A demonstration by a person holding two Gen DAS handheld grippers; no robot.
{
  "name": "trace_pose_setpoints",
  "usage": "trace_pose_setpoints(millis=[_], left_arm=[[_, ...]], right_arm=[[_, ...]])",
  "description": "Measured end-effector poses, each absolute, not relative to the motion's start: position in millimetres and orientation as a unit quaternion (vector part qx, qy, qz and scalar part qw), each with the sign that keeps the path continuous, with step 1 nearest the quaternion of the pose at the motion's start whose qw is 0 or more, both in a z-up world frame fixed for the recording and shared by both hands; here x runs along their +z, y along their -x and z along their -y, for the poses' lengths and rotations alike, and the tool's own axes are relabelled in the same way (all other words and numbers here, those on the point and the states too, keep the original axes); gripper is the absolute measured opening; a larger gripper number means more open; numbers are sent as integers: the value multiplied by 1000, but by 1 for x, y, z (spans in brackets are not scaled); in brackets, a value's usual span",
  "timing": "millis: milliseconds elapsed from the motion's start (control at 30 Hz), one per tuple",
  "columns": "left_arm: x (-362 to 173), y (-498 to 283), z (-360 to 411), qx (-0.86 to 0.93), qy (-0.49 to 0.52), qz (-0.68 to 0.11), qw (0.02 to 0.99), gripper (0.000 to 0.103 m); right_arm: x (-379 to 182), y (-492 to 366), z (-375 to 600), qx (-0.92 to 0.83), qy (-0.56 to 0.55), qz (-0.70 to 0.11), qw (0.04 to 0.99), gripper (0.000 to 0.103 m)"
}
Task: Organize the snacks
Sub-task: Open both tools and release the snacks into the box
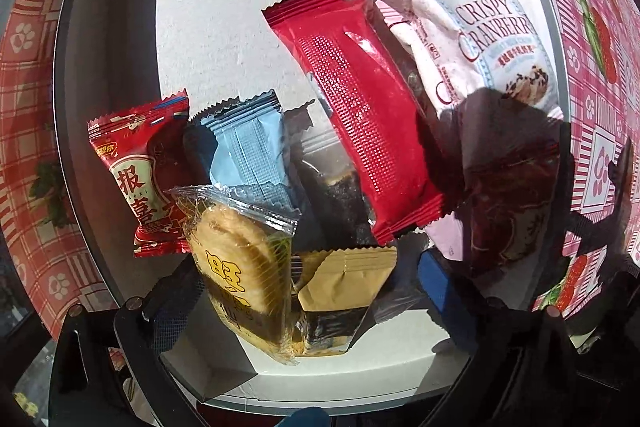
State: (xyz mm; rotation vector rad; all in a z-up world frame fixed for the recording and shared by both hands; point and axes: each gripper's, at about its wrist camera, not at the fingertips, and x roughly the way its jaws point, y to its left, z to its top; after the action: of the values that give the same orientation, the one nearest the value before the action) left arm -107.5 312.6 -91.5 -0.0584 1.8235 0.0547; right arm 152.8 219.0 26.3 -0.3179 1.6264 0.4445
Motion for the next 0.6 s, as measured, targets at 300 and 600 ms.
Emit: trace_pose_setpoints(millis=[300,600], left_arm=[[-111,83,-312,29,35,-806,590,103],[-72,97,-318,17,52,-751,658,103]], right_arm=[[43,-144,-212,200,144,-713,656,102],[52,-146,-204,201,143,-710,659,102]])
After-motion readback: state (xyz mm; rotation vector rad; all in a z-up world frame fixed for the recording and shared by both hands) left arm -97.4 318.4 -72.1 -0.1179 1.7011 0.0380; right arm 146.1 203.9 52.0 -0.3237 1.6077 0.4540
